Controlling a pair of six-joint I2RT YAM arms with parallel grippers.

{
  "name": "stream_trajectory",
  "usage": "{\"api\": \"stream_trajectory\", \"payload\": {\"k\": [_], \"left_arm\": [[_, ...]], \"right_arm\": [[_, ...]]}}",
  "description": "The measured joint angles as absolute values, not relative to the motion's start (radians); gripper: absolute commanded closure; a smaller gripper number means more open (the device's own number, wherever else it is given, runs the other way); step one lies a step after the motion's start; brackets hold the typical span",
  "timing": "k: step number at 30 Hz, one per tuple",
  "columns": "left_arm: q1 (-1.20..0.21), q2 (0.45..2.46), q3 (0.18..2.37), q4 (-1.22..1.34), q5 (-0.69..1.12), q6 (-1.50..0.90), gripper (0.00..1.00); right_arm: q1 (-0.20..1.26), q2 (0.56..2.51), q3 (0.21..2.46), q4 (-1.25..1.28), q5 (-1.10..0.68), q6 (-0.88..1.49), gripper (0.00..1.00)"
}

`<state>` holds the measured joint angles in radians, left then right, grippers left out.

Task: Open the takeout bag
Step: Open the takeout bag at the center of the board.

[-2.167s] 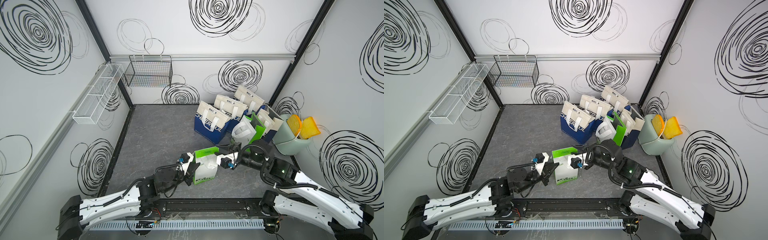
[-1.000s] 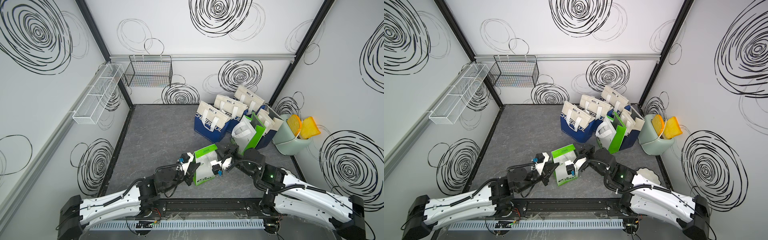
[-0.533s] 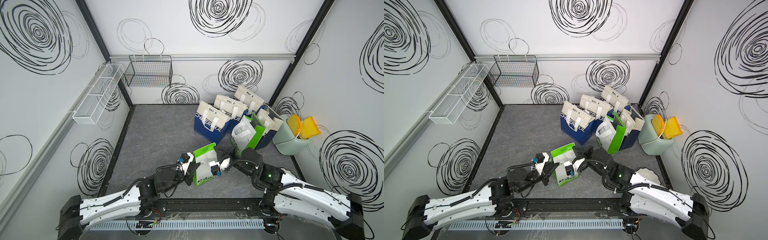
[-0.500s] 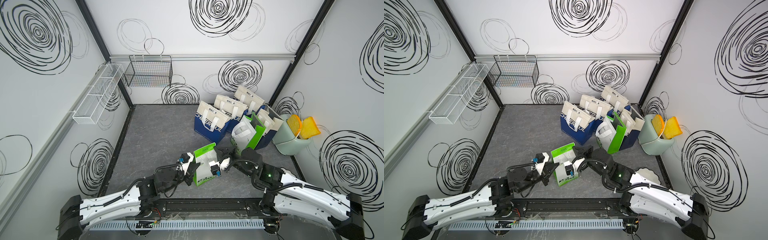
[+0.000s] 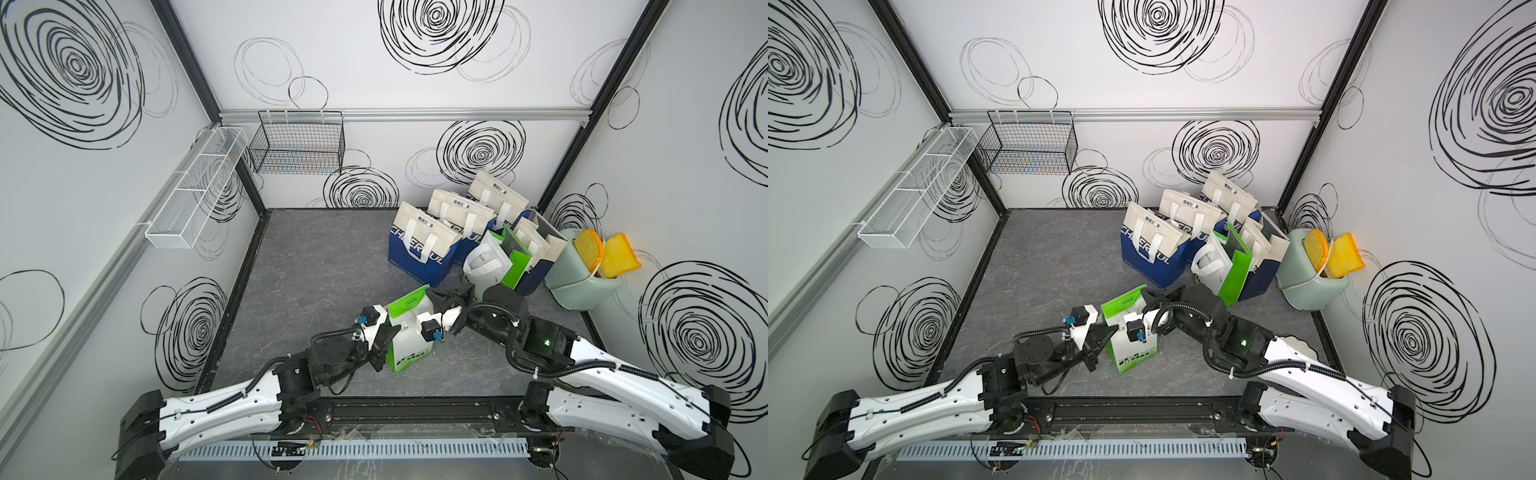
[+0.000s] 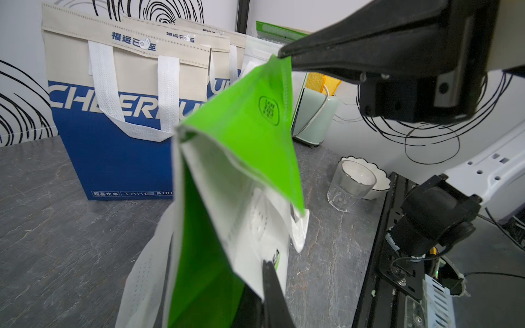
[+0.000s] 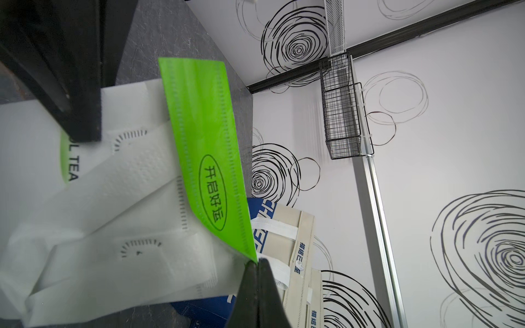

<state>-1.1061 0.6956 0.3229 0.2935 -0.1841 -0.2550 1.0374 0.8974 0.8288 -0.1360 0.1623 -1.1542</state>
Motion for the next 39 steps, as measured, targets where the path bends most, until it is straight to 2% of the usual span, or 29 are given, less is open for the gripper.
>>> {"api": "stream_trajectory", "payload": {"k": [26,39], "left_arm": [[-1.106,0.696,0.323,0.298,-0.184,-0.255,1.00],[-1.106,0.703,0.322,0.286,-0.180,-0.255,1.00]], "right_arm": [[0.999,0.965,0.950,-0.263,0.075,-0.953,1.00],[0.918,0.973,1.036,-0.292,-0.042,-0.812,1.00]]}}
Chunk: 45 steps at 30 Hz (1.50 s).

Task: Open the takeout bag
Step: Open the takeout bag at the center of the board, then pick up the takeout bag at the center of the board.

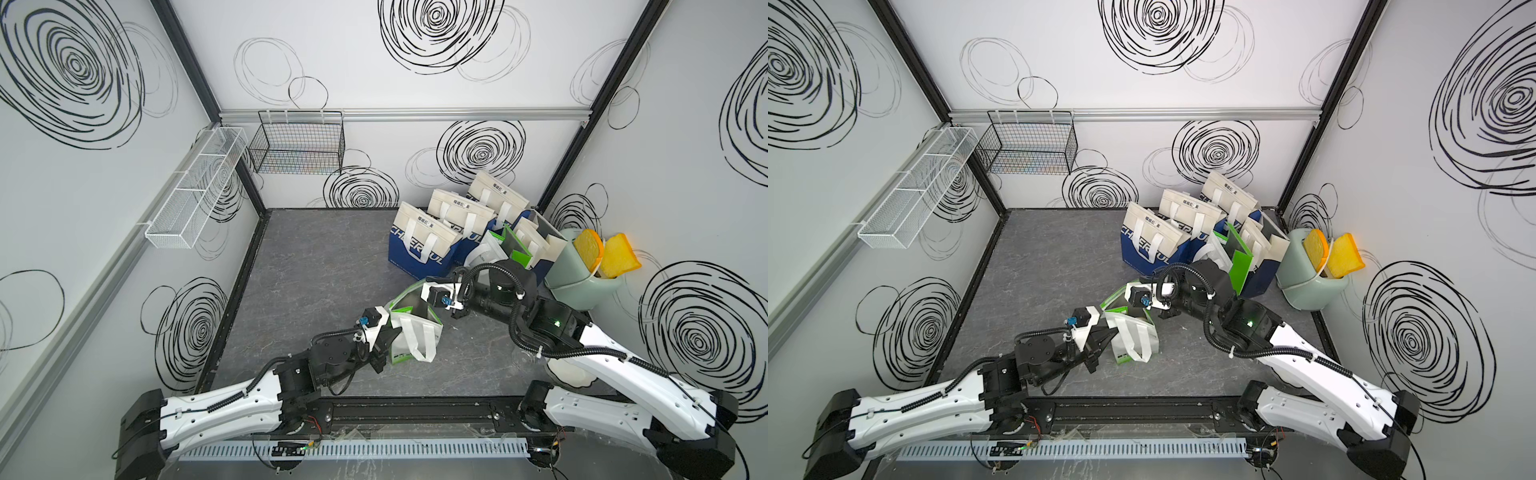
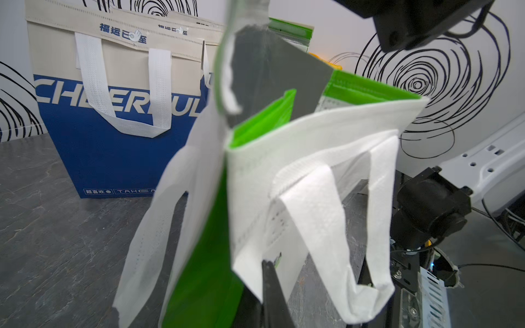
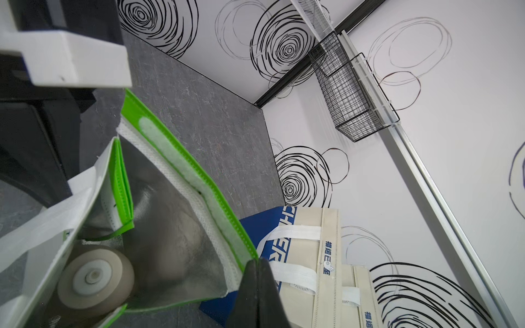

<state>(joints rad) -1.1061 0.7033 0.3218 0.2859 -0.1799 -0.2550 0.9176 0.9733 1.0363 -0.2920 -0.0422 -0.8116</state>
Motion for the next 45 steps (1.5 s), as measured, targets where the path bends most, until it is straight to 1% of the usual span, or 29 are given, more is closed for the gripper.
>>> {"api": "stream_trajectory", "payload": {"k": [12,13,18,22,23,25,27,28,32,34,35,37,39,40,43,45], "left_arm": [[-1.106,0.704,0.322,0.286,-0.180,-0.255,1.00],[-1.106,0.704,0.322,0.286,-0.180,-0.255,1.00],[-1.106,0.704,0.322,0.286,-0.181,-0.255,1.00],[-1.106,0.701,0.322,0.285,-0.181,-0.255,1.00],[-1.106,0.701,0.322,0.284,-0.182,-0.255,1.00],[-1.106,0.699,0.322,0.284,-0.184,-0.255,1.00],[-1.106,0.697,0.322,0.282,-0.185,-0.255,0.99],[-1.106,0.696,0.322,0.281,-0.185,-0.255,0.99],[-1.106,0.694,0.322,0.276,-0.191,-0.256,0.98],[-1.106,0.694,0.322,0.274,-0.192,-0.256,0.98],[-1.106,0.694,0.322,0.274,-0.194,-0.257,0.93],[-1.106,0.693,0.322,0.271,-0.196,-0.259,0.76],[-1.106,0.690,0.322,0.263,-0.201,-0.262,0.55],[-1.106,0.689,0.322,0.257,-0.204,-0.256,0.48],[-1.106,0.678,0.324,0.233,-0.210,-0.265,0.32],[-1.106,0.665,0.327,0.213,-0.214,-0.271,0.27]], "right_arm": [[0.900,0.986,1.036,-0.293,-0.087,-0.728,1.00],[0.898,0.987,1.037,-0.293,-0.090,-0.721,0.96],[0.883,0.997,1.050,-0.296,-0.112,-0.691,0.96],[0.867,0.997,1.053,-0.302,-0.138,-0.667,0.91],[0.864,0.997,1.053,-0.300,-0.144,-0.662,0.88],[0.858,0.997,1.062,-0.290,-0.159,-0.650,0.78],[0.854,0.995,1.070,-0.268,-0.171,-0.633,0.63],[0.852,0.992,1.070,-0.257,-0.176,-0.625,0.58],[0.841,0.976,1.072,-0.242,-0.204,-0.593,0.47],[0.834,0.972,1.082,-0.248,-0.218,-0.578,0.44],[0.829,0.972,1.093,-0.259,-0.228,-0.572,0.44],[0.819,0.973,1.122,-0.293,-0.253,-0.570,0.41],[0.813,0.975,1.155,-0.333,-0.279,-0.570,0.40],[0.812,0.978,1.170,-0.353,-0.292,-0.570,0.39],[0.809,1.000,1.228,-0.436,-0.343,-0.576,0.37],[0.809,1.027,1.262,-0.485,-0.382,-0.582,0.35]]}}
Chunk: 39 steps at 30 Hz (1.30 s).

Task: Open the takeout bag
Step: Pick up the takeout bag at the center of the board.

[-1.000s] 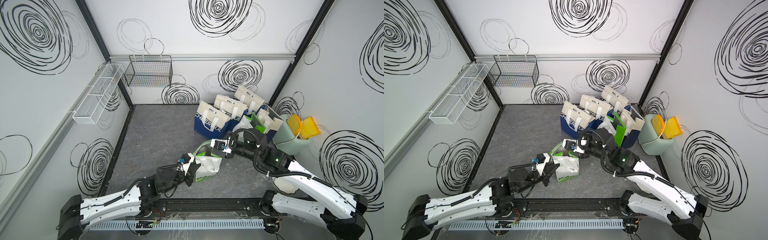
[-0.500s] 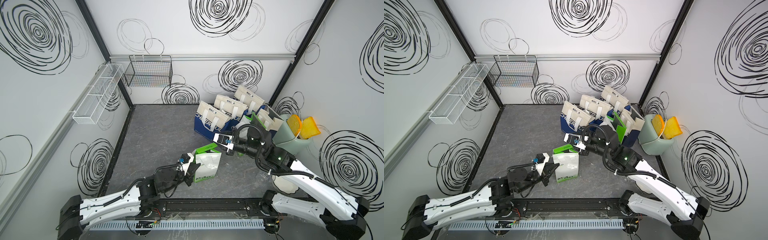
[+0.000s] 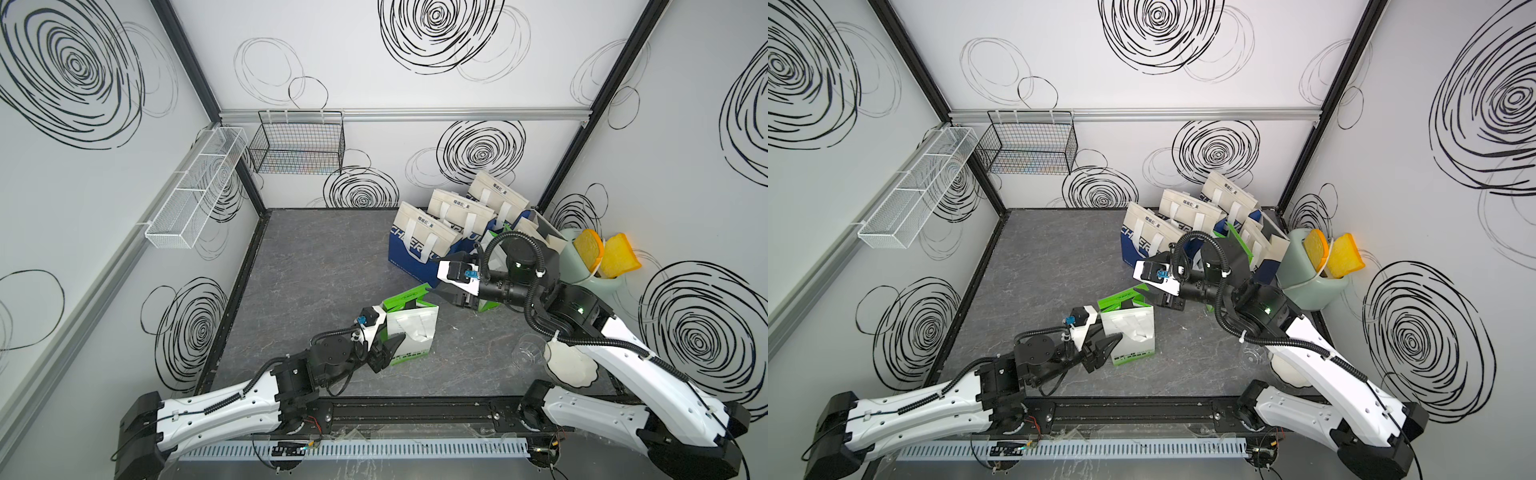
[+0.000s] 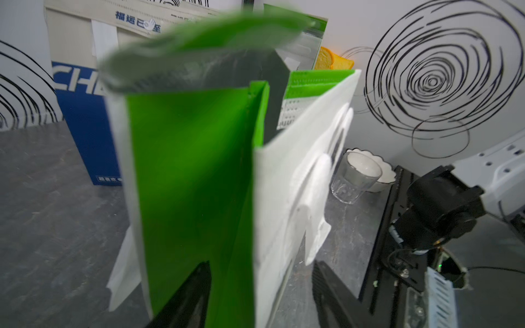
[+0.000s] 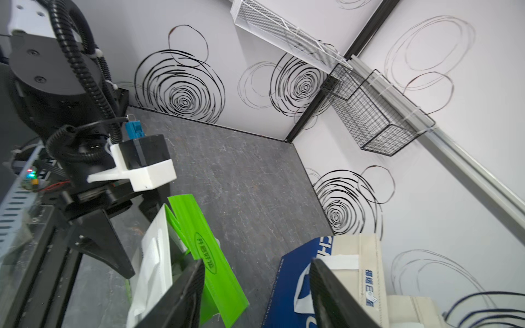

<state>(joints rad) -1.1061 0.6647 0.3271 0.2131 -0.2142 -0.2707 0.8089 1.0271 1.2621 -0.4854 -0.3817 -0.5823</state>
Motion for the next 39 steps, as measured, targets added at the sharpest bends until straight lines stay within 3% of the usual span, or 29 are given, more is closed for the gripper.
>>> {"api": "stream_trajectory", "payload": {"k": [5,12,21,35,39], "left_arm": [[-1.106,0.606,0.371,0.146,-0.235,-0.278,0.18],[-1.106,0.519,0.415,0.067,-0.270,-0.281,0.17],[-1.113,0.450,0.456,-0.043,-0.281,-0.286,0.15],[-1.114,0.346,0.478,-0.175,-0.310,-0.274,0.15],[-1.114,0.332,0.478,-0.184,-0.315,-0.274,0.16]], "right_arm": [[0.813,1.112,1.314,-0.579,-0.431,-0.605,0.32],[0.863,1.269,1.401,-0.677,-0.377,-0.646,0.30],[0.893,1.318,1.436,-0.751,-0.311,-0.668,0.31],[0.907,1.414,1.519,-0.810,-0.240,-0.661,0.48],[0.912,1.442,1.552,-0.820,-0.231,-0.651,0.64]]}}
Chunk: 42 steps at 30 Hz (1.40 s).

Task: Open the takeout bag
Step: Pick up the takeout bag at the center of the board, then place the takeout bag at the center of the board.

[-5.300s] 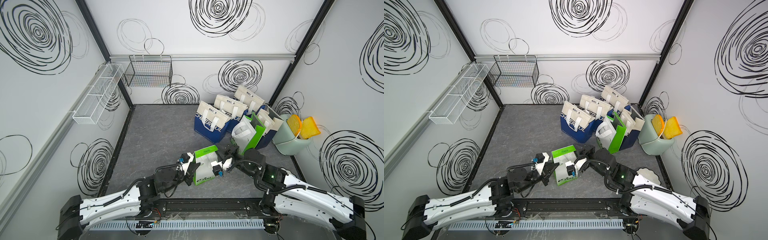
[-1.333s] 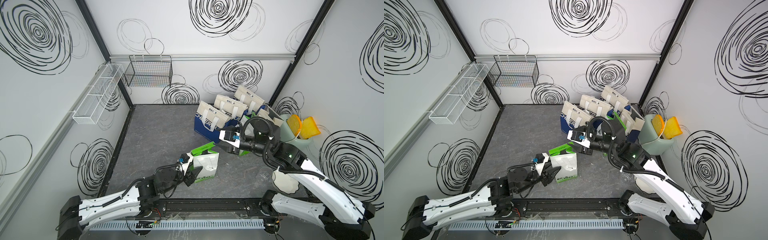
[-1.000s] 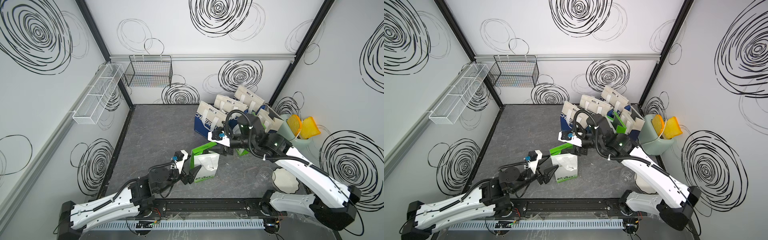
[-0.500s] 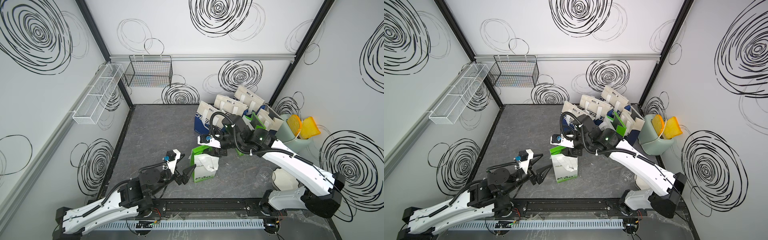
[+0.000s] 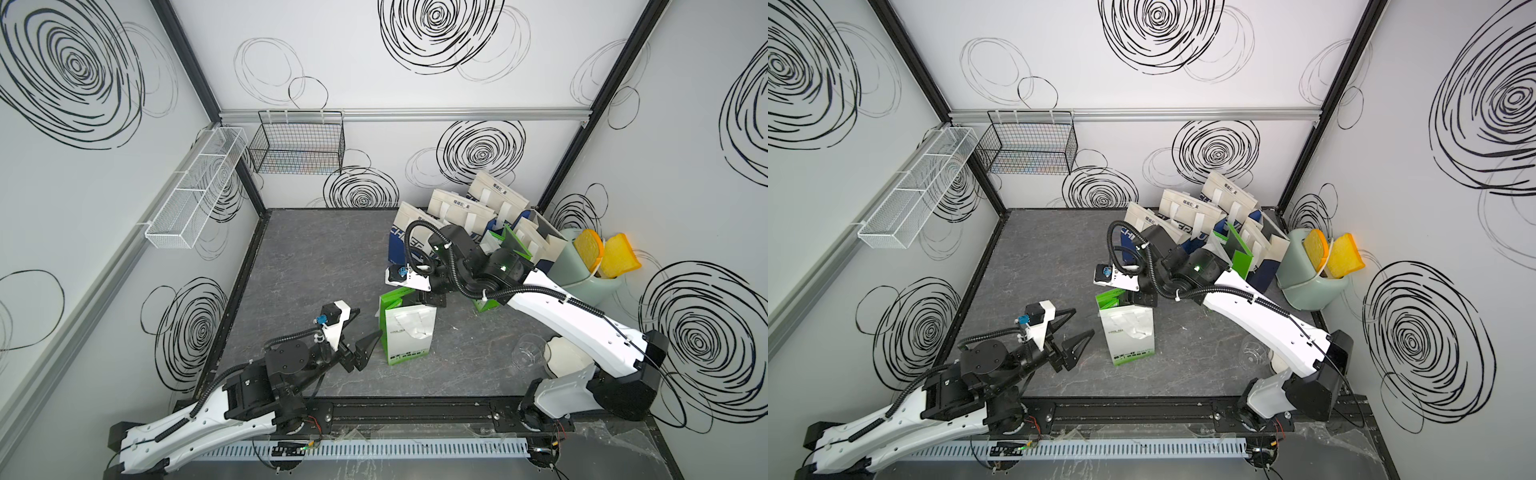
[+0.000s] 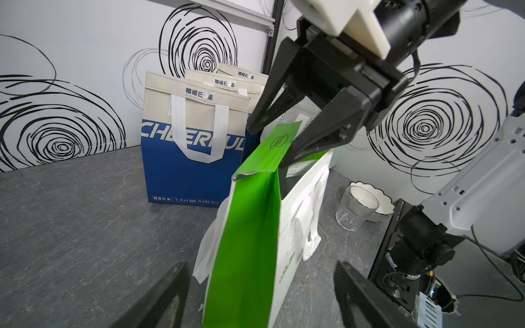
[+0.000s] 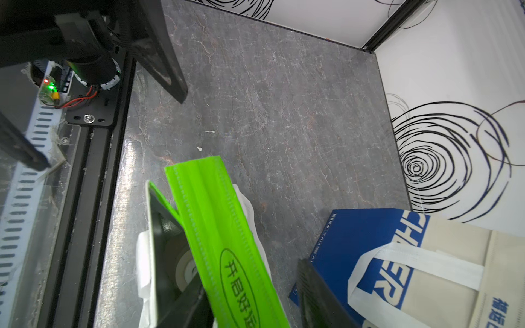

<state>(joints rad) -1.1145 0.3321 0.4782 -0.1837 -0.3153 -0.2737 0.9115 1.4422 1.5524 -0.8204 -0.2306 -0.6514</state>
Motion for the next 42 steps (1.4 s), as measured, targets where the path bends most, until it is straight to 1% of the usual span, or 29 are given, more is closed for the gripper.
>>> {"api": "stream_trajectory", "payload": {"k": [3,5,11,23,27,33,42], "left_arm": [[-1.114,0.328,0.478,-0.186,-0.315,-0.274,0.16],[-1.114,0.326,0.478,-0.186,-0.315,-0.274,0.16],[-1.114,0.324,0.478,-0.186,-0.315,-0.274,0.16],[-1.114,0.315,0.478,-0.186,-0.315,-0.274,0.15],[-1.114,0.312,0.477,-0.186,-0.314,-0.274,0.15],[-1.114,0.313,0.477,-0.186,-0.311,-0.274,0.16],[-1.101,0.305,0.473,-0.189,-0.296,-0.274,0.15]], "right_arm": [[0.912,1.459,1.583,-0.838,-0.227,-0.640,0.79],[0.912,1.465,1.600,-0.854,-0.221,-0.624,0.86],[0.897,1.461,1.620,-0.891,-0.217,-0.552,1.00],[0.642,1.365,1.612,-0.961,-0.220,-0.302,1.00],[0.566,1.319,1.591,-0.976,-0.208,-0.260,1.00],[0.448,1.268,1.546,-0.966,-0.139,-0.202,1.00],[0.329,1.283,1.530,-0.929,-0.106,-0.122,1.00]]}}
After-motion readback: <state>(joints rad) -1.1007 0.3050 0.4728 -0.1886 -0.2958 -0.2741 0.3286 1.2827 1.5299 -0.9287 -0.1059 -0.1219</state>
